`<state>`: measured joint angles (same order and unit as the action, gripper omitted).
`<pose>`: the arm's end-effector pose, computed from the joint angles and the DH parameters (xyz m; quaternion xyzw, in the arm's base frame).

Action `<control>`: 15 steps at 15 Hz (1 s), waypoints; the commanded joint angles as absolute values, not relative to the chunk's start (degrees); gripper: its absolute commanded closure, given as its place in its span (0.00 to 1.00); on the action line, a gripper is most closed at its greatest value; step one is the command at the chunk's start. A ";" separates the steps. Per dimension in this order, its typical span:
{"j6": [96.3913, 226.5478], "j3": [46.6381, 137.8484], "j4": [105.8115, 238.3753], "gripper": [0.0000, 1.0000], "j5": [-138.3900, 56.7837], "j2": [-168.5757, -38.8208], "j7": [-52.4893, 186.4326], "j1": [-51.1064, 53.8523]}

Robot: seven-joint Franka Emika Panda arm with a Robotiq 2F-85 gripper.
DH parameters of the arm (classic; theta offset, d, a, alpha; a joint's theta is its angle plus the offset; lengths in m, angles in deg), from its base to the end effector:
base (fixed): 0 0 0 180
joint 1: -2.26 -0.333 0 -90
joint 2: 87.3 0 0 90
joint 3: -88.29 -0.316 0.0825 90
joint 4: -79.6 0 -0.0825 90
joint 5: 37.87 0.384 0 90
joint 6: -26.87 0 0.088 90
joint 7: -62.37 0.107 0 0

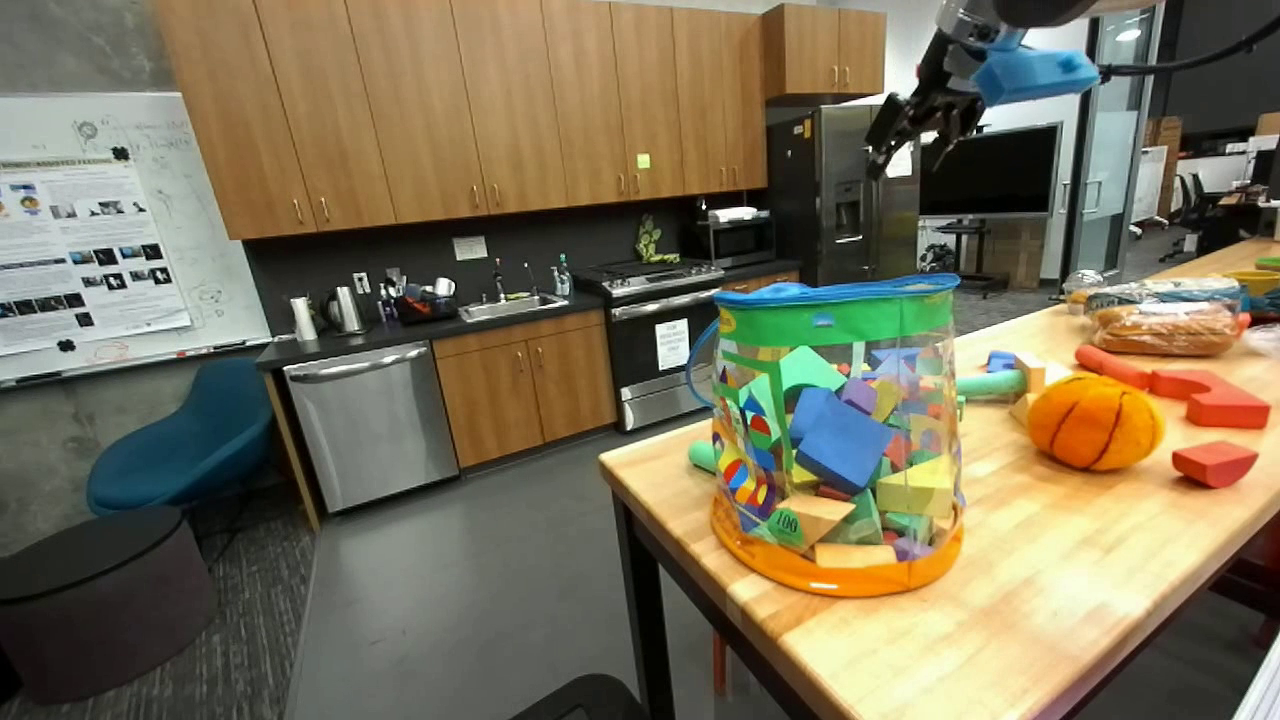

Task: Take the green cylinder out of the bag and put the blue block in the bag.

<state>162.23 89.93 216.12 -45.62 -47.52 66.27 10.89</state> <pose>0.3808 -0.0738 0.6368 0.9385 -0.0866 0.3269 0.0693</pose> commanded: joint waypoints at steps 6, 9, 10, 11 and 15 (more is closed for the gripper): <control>168.50 94.74 216.87 0.00 -45.86 -51.40 72.33 19.84; 170.63 96.49 217.14 0.00 -45.68 -53.86 74.06 22.56; 171.43 96.67 217.08 0.00 -45.99 -54.70 74.98 23.67; 172.13 96.71 216.98 0.00 -46.23 -55.76 75.66 24.49; 175.32 96.35 216.73 0.00 -47.23 -60.22 77.55 26.64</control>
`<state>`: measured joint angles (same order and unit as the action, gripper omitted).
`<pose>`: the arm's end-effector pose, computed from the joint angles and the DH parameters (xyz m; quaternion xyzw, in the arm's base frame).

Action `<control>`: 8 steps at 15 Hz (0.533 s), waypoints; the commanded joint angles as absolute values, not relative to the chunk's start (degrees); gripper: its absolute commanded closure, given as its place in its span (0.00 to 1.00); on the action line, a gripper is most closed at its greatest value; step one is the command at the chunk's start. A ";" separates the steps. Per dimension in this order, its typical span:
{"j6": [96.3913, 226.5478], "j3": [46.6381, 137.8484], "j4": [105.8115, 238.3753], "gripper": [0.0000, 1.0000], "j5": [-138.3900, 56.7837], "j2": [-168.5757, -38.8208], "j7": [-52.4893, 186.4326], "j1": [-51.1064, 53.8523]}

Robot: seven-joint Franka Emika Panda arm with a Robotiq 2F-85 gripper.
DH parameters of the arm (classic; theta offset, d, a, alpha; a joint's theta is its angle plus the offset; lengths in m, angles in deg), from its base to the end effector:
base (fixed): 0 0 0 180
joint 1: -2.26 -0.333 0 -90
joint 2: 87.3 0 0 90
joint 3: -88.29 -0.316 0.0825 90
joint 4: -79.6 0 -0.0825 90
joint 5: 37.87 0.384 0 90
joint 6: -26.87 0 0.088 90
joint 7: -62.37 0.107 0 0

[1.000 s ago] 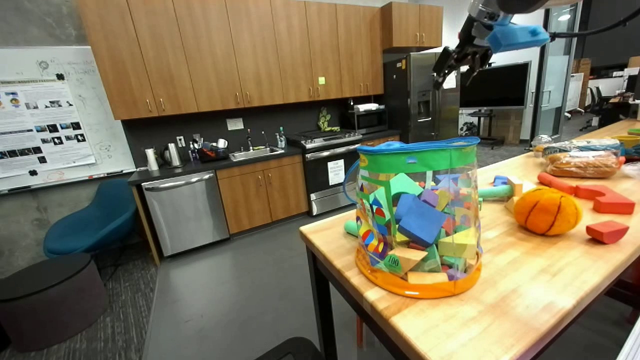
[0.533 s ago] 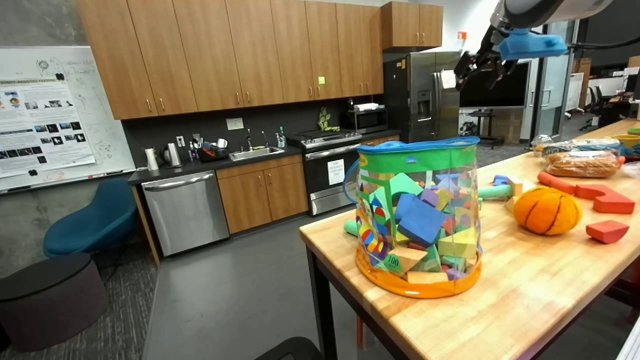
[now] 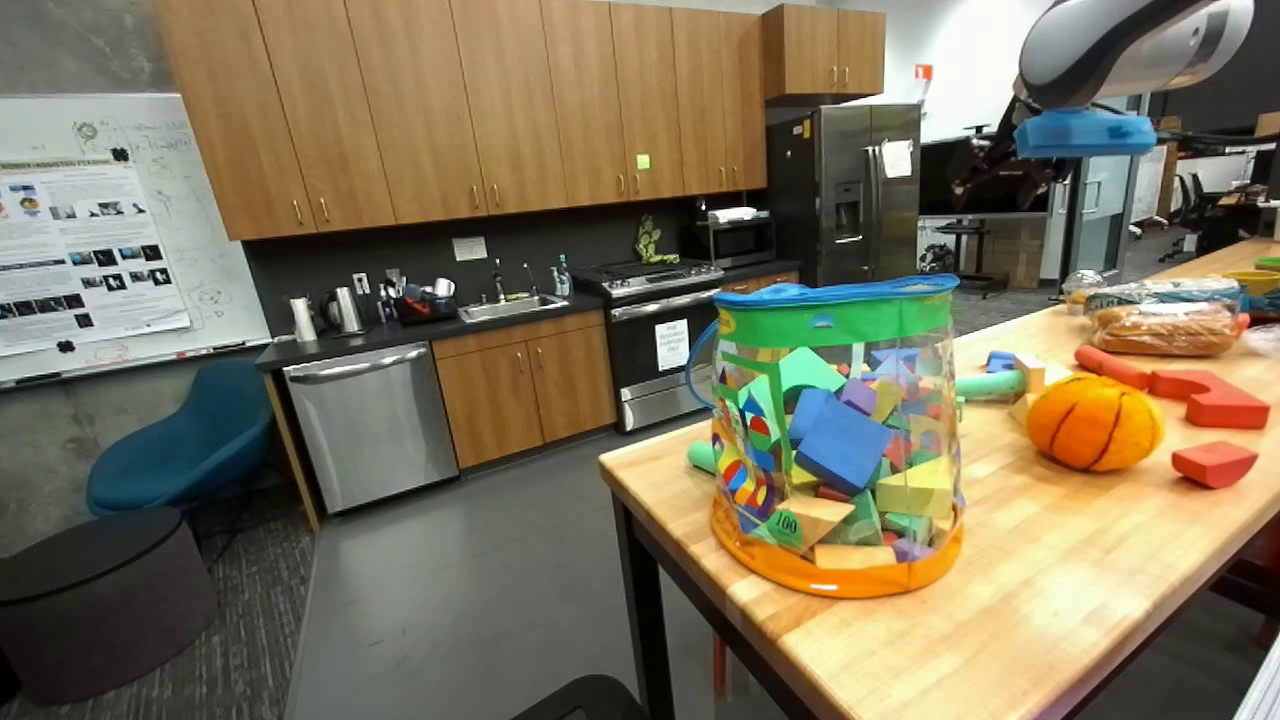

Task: Take the green cylinder out of the bag and put the blue block in the bag.

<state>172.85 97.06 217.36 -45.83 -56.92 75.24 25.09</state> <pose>0.3701 -0.2372 0.5797 0.8880 -0.3212 0.3219 0.0690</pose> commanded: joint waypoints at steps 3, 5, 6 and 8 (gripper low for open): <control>176.99 96.59 216.90 0.00 -47.78 -62.46 76.81 26.27; 176.20 97.27 217.26 0.00 -46.91 -61.89 75.82 25.48; 176.34 97.29 217.26 0.00 -46.89 -62.41 75.80 25.33; 176.34 97.31 217.25 0.00 -46.89 -62.53 75.80 25.33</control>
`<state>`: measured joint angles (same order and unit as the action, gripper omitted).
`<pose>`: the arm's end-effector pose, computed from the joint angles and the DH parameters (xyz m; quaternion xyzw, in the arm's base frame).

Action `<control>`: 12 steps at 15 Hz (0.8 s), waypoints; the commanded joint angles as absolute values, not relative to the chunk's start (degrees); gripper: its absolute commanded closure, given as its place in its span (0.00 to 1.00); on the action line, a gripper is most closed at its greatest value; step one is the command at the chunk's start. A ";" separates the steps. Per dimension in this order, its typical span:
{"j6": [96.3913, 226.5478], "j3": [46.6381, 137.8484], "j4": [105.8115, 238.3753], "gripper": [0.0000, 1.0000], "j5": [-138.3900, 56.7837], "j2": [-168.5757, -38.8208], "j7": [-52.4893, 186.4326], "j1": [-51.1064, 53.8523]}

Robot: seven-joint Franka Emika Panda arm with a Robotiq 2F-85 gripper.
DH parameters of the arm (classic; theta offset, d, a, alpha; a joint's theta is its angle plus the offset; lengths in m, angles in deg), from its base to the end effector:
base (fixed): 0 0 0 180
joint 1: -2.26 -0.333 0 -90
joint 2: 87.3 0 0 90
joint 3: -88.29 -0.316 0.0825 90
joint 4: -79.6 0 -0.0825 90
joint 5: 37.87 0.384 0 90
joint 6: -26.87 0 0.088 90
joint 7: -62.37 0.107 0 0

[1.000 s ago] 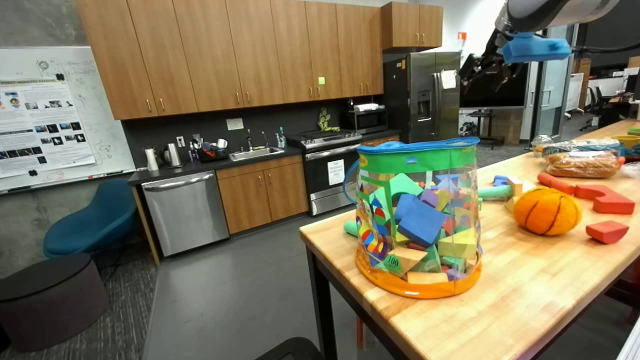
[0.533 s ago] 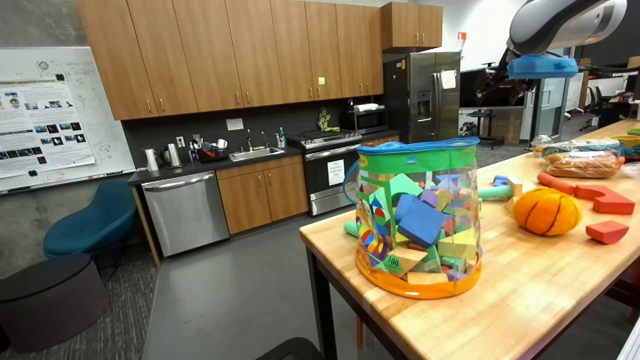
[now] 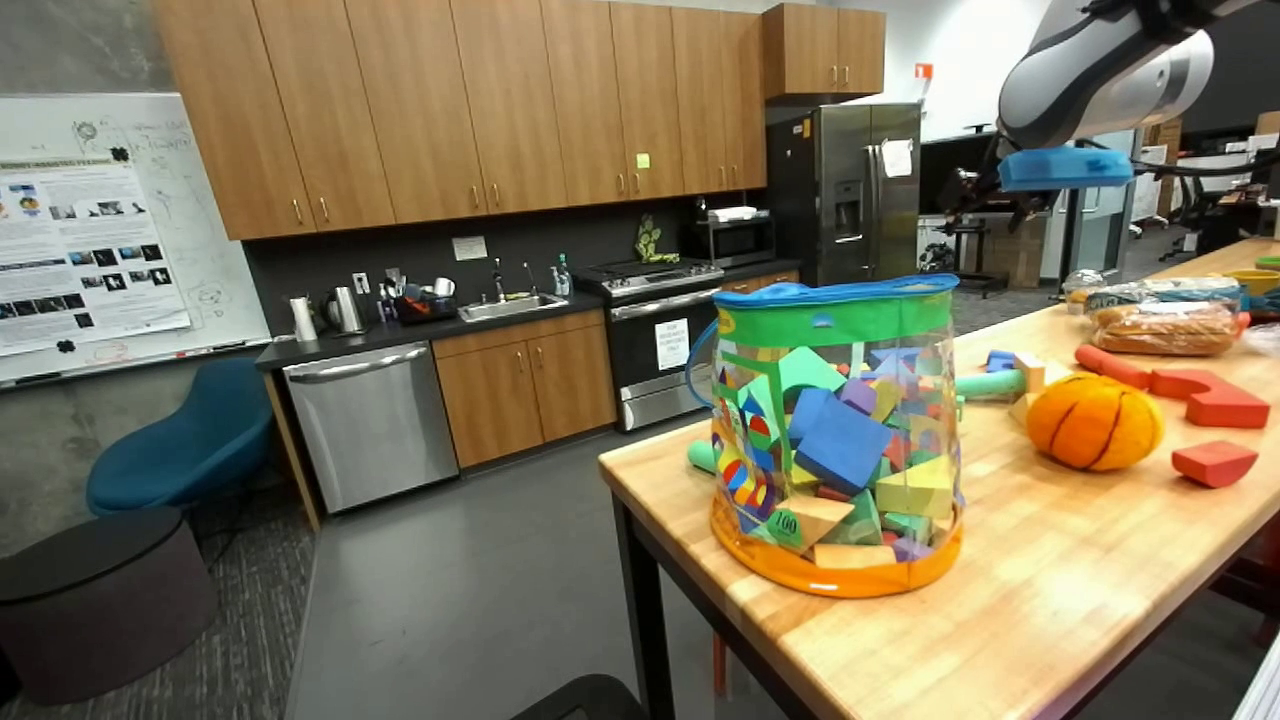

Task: Take the green cylinder out of the bag and put the blue block in the bag.

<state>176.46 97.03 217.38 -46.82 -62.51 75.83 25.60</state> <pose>0.3908 -0.2493 0.5445 0.8931 -0.3225 0.3043 0.0764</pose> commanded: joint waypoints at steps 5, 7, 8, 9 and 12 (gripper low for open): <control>176.07 97.00 216.98 0.00 -47.11 -62.57 76.24 25.49; 175.08 96.43 216.33 0.00 -47.25 -63.16 76.64 25.33; 174.33 96.10 216.03 0.00 -47.28 -63.49 76.79 25.17; 173.74 95.81 215.69 0.00 -47.22 -64.03 76.87 24.89; 170.24 94.97 214.95 0.00 -47.11 -65.17 76.23 23.44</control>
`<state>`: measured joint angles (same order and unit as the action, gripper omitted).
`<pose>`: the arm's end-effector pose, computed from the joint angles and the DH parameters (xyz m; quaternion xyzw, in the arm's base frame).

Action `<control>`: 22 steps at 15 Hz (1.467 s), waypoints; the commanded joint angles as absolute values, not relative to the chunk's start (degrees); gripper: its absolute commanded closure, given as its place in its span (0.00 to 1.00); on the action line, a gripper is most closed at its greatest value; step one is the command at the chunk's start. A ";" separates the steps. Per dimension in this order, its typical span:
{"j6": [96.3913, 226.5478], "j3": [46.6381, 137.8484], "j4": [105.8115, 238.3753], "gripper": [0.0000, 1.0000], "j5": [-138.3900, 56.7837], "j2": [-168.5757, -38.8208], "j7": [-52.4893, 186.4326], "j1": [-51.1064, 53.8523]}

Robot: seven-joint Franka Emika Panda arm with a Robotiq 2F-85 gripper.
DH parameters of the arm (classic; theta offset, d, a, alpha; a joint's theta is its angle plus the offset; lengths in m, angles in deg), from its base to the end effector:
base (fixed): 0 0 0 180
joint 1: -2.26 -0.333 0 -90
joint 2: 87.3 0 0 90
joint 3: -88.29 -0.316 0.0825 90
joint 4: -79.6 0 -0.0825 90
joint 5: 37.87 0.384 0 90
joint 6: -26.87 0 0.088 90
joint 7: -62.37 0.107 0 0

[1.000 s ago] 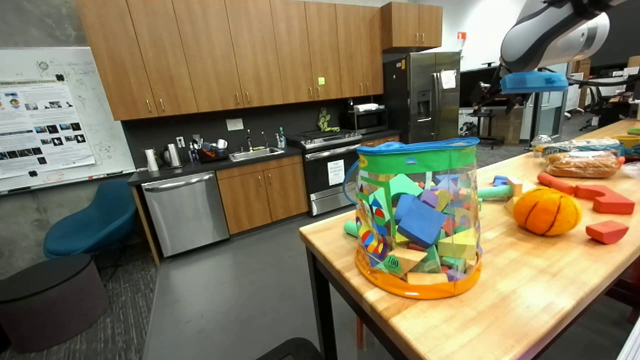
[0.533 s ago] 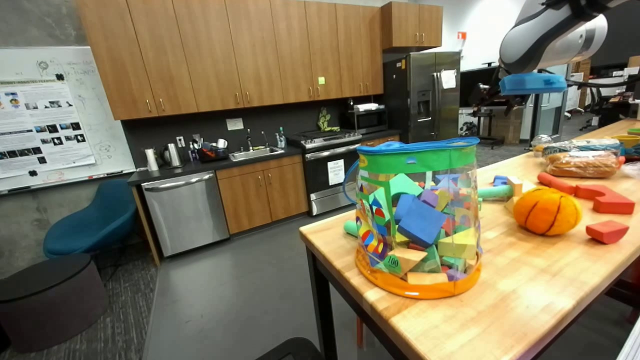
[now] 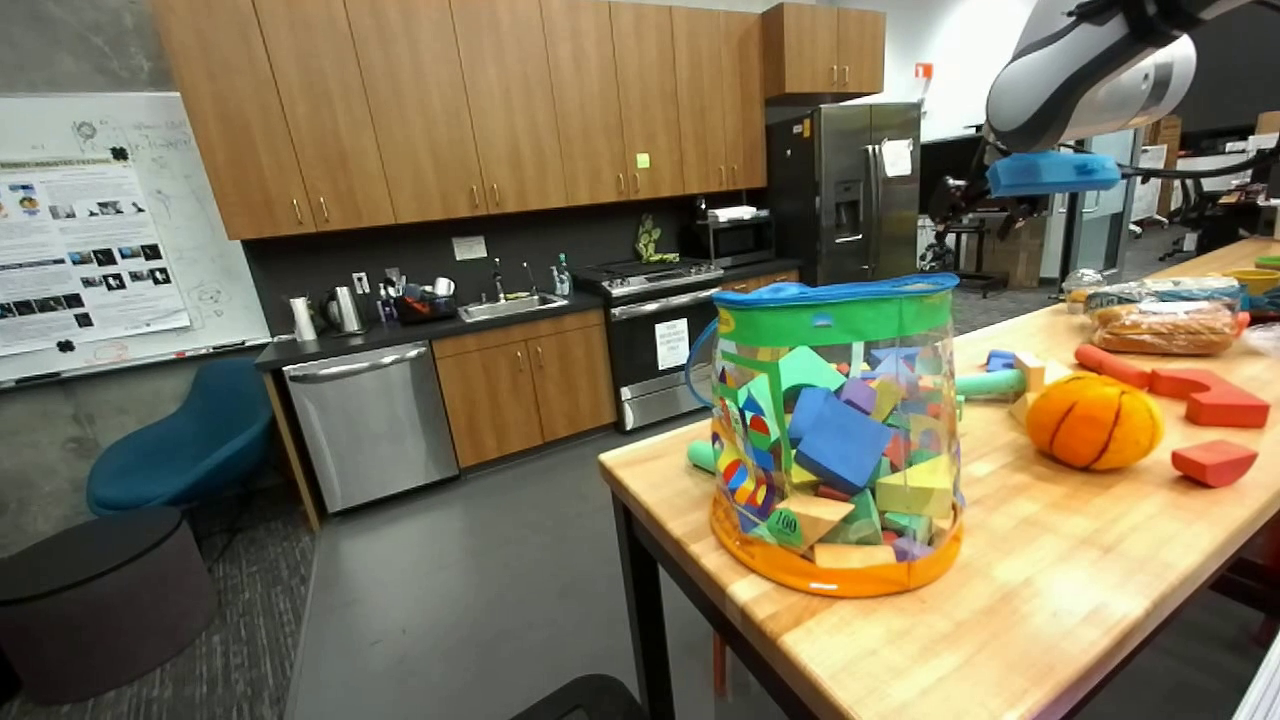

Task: Take the green cylinder out of the bag and put the blue block in the bag.

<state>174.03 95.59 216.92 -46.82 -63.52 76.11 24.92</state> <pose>0.4024 -0.2353 0.5356 0.9051 -0.3108 0.2807 0.0737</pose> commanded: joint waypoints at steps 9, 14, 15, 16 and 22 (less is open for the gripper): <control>160.18 94.09 211.74 0.00 -53.88 -68.17 77.15 22.09; 159.89 94.32 213.21 0.00 -53.24 -70.71 77.11 20.59; 159.87 94.28 213.57 0.00 -53.36 -71.26 77.19 20.27; 159.70 94.26 213.85 0.00 -53.35 -71.70 77.27 19.91; 159.76 94.50 216.16 0.00 -53.71 -73.95 77.25 18.42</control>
